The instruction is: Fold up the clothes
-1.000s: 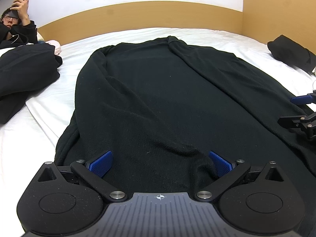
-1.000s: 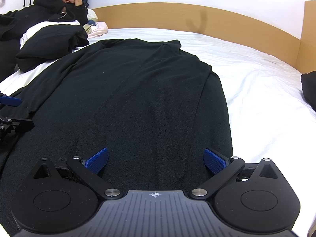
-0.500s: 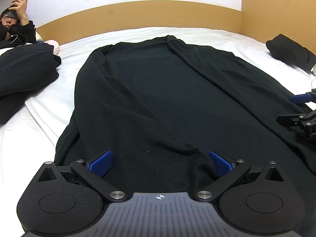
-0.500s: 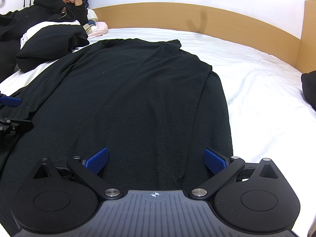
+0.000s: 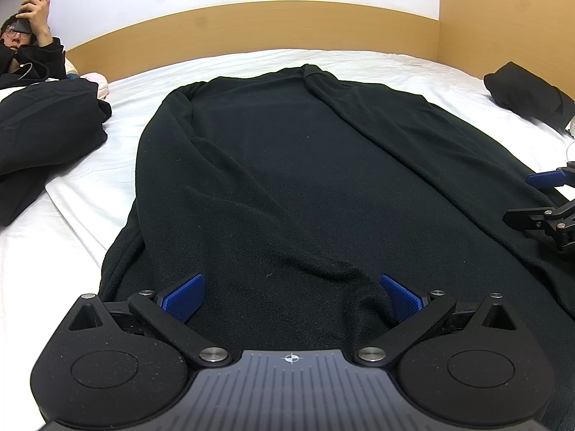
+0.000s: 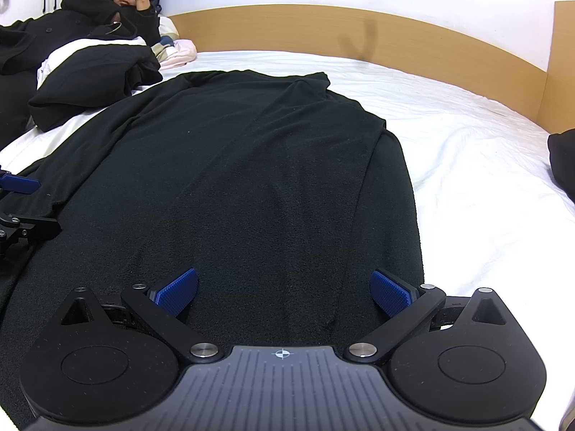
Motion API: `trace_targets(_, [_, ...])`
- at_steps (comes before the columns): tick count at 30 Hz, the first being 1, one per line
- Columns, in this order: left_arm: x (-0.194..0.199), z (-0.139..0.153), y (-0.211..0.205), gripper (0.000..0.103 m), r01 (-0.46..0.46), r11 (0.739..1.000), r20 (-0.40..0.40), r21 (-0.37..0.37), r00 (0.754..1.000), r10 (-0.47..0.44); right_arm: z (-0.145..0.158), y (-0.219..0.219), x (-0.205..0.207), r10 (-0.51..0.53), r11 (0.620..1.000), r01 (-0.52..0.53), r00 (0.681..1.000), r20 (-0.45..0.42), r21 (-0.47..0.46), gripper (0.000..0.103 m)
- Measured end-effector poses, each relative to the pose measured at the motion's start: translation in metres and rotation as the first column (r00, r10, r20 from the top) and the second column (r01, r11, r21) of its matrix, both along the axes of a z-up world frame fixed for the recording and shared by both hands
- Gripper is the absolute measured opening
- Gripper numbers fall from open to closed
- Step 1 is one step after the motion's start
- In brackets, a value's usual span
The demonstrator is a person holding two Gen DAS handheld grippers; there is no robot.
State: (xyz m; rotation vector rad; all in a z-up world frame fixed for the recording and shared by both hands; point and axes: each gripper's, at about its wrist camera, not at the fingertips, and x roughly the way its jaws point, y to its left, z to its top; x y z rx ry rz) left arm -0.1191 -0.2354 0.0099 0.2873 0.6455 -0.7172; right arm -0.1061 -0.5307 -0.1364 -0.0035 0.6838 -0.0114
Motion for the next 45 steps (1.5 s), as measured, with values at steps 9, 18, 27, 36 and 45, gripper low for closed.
trace_targets(9, [0.0, 0.0, 0.001, 0.103, 0.001, 1.0, 0.0, -0.001, 1.0, -0.001, 0.008, -0.006, 0.002, 0.0, 1.0, 0.0, 1.0, 0.0, 0.0, 0.103])
trace_targets(18, [-0.001, 0.0, 0.001, 0.103, -0.001, 1.0, 0.001, -0.001, 1.0, 0.001, 0.02, -0.009, 0.005, 0.0, 1.0, 0.0, 1.0, 0.001, -0.002, 0.103])
trace_targets(27, [-0.001, 0.0, 0.001, 0.103, -0.001, 1.0, 0.0, -0.001, 1.0, 0.001, 0.025, -0.01, 0.003, -0.001, 1.0, 0.001, 1.0, 0.001, -0.004, 0.103])
trace_targets(36, [0.0, 0.0, 0.001, 0.103, 0.0, 1.0, 0.001, -0.001, 1.0, 0.0, 0.025, -0.009, 0.003, -0.001, 1.0, 0.001, 1.0, 0.001, -0.005, 0.103])
trace_targets(45, [0.0, 0.0, 0.001, 0.103, 0.0, 1.0, 0.001, -0.001, 1.0, 0.0, 0.025, -0.009, 0.003, -0.001, 1.0, 0.001, 1.0, 0.001, -0.003, 0.103])
